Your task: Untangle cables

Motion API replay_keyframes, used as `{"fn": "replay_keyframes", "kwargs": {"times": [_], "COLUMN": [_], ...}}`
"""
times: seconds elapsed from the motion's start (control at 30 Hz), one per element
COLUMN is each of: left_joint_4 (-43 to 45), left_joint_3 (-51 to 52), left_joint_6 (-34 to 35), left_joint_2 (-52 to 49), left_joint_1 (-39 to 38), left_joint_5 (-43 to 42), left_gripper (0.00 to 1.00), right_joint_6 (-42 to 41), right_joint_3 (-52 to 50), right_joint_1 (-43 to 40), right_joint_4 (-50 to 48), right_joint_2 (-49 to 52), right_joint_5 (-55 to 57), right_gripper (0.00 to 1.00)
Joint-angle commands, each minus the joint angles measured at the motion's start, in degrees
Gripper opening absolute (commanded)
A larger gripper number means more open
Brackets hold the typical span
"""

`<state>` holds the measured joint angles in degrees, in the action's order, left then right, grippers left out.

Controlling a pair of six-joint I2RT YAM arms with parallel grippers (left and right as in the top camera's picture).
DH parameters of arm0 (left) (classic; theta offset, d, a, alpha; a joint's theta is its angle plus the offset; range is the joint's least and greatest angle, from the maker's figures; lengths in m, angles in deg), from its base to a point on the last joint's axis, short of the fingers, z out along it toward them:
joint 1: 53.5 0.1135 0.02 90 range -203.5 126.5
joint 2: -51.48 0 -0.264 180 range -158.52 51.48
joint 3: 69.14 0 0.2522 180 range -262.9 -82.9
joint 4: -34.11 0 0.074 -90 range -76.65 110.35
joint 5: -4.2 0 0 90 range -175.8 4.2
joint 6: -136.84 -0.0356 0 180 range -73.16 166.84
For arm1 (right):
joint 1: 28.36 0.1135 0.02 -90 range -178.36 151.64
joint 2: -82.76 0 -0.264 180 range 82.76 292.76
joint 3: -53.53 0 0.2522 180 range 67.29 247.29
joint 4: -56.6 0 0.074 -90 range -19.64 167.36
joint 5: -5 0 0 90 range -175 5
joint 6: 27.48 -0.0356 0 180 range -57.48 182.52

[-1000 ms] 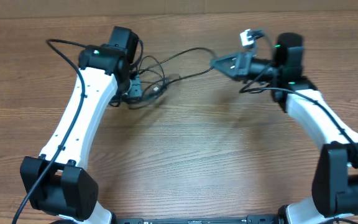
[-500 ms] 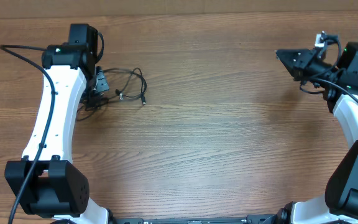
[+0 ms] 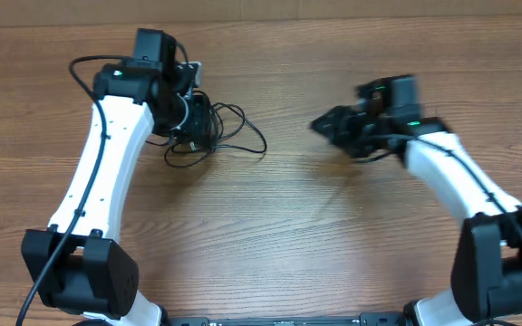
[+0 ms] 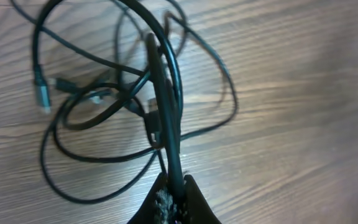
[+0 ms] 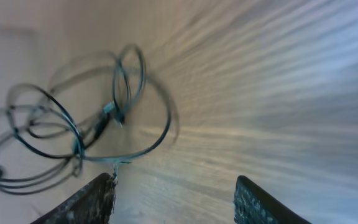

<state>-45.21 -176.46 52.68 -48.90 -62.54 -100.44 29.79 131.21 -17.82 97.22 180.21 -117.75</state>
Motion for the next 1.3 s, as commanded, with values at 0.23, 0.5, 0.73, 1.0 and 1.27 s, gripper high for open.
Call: {"fn": "replay_keyframes", "kwargs": {"times": [0.23,0.5,0.73,1.0,1.27], "left_joint_4": [0.09,0.26,1.03,-3.37,-17.18], "left_joint_3": [-0.33,-0.33,-0.33,-0.37,-0.28], "left_joint_6": [2.4,4.72,6.86,8.57,27.23], "left_joint_2": [1.62,1.62,1.97,5.2,5.88], "left_joint_1": [-6.34,-9.31,-10.49,-9.92,-4.59], "left_joint_5": [-1.49,-1.51,-1.95,10.45,50.77], "left_gripper": [0.04,0.04,0.05,0.05,0.04], "right_joint_6": [-27.17,-54.34,-62.18,-45.88,-28.94], "right_joint_3": [0.22,0.2,0.2,1.38,2.16], "right_joint_1": [16.09,21.64,21.77,17.2,-0.37], "right_joint_4": [-0.42,-7.34,-11.74,-12.92,-0.57], "right_joint_2": [-0.44,5.22,9.2,7.39,-5.9], "right_joint_5": [7.69,11.58,15.82,18.12,18.14], "right_gripper": [1.0,0.99,0.71,0.04,0.04]}}
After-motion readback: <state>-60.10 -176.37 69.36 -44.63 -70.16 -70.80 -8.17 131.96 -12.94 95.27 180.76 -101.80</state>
